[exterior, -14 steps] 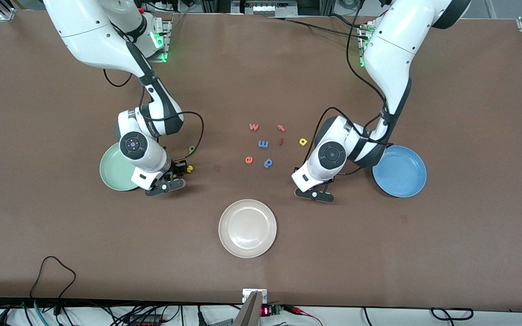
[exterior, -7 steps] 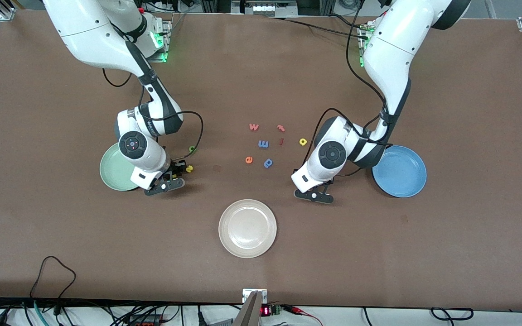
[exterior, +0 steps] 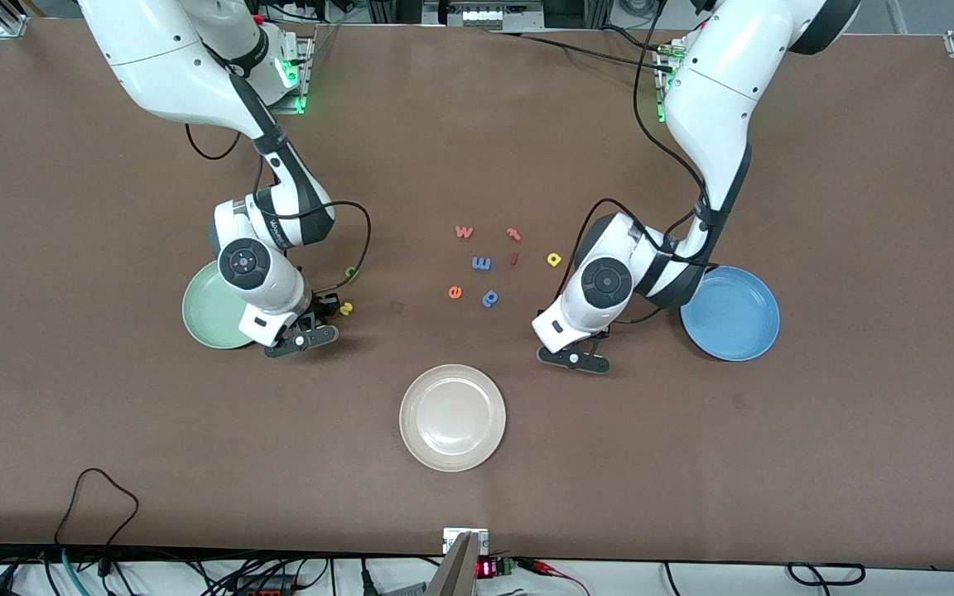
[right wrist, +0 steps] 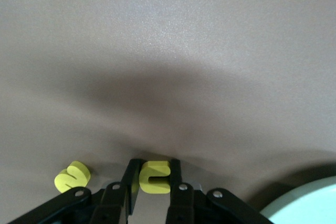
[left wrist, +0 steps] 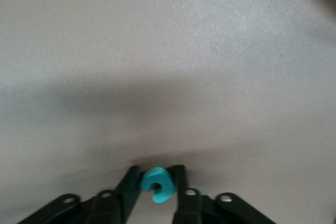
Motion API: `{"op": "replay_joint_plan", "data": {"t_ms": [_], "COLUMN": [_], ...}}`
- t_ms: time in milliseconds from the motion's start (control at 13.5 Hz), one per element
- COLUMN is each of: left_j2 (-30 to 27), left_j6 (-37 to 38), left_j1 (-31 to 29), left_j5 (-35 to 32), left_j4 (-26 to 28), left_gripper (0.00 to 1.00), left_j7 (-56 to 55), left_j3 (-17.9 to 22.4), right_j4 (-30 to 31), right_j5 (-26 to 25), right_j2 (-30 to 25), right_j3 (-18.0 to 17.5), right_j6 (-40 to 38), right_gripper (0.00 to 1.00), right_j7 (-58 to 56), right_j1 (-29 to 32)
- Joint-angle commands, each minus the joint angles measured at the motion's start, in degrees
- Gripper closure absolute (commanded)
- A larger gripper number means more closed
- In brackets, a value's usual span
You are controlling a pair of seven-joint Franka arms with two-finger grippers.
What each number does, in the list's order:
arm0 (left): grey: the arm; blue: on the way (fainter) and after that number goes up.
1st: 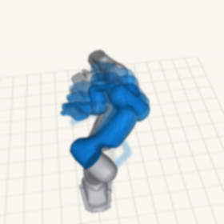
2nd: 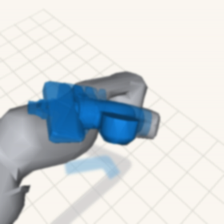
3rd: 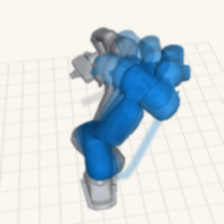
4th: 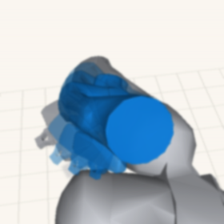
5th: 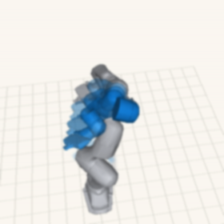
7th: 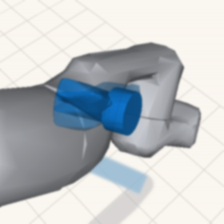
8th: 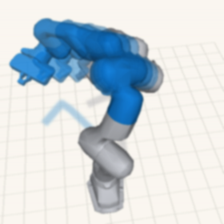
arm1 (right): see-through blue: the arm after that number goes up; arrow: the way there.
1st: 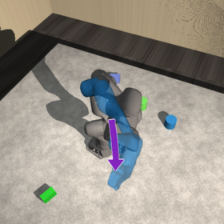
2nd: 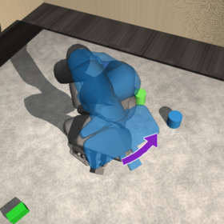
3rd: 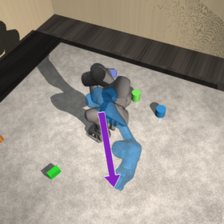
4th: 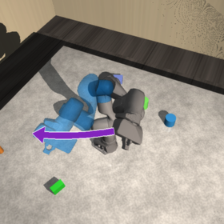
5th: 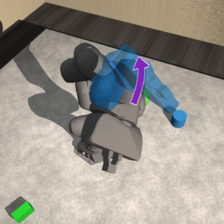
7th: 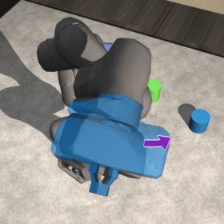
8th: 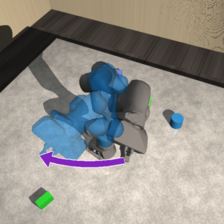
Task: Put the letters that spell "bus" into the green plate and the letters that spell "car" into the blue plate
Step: 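Carry the u to the green plate and the c to the blue plate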
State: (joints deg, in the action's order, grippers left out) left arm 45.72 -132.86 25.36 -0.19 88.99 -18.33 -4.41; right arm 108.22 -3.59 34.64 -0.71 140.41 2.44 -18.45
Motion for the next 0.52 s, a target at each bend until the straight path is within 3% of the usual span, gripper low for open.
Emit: {"op": "replay_joint_plan", "data": {"t_ms": [0,148,444], "left_j2": [2.1,0.1,-10.1], "left_j6": [-0.7,1.0,20.4], "left_j1": [-0.2,-1.2,-9.3], "left_j5": [-1.7,-1.7,-1.7], "left_j4": [-1.5,-1.2,-1.3], "left_gripper": [0.87,0.89,0.90], "left_j7": [0.9,1.9,8.7], "left_j3": [0.6,0.8,0.7], "right_j4": [1.2,1.0,3.2], "right_j5": [-1.4,-1.6,-2.4], "right_j2": [-4.5,-8.2,-11.5], "right_j3": [0.1,0.1,0.0], "right_j6": [-1.0,-6.0,-10.3], "right_gripper": [0.91,0.91,0.90], "right_j7": [0.2,-0.2,-6.7], "right_j1": [0.8,2.1,9.4]}}
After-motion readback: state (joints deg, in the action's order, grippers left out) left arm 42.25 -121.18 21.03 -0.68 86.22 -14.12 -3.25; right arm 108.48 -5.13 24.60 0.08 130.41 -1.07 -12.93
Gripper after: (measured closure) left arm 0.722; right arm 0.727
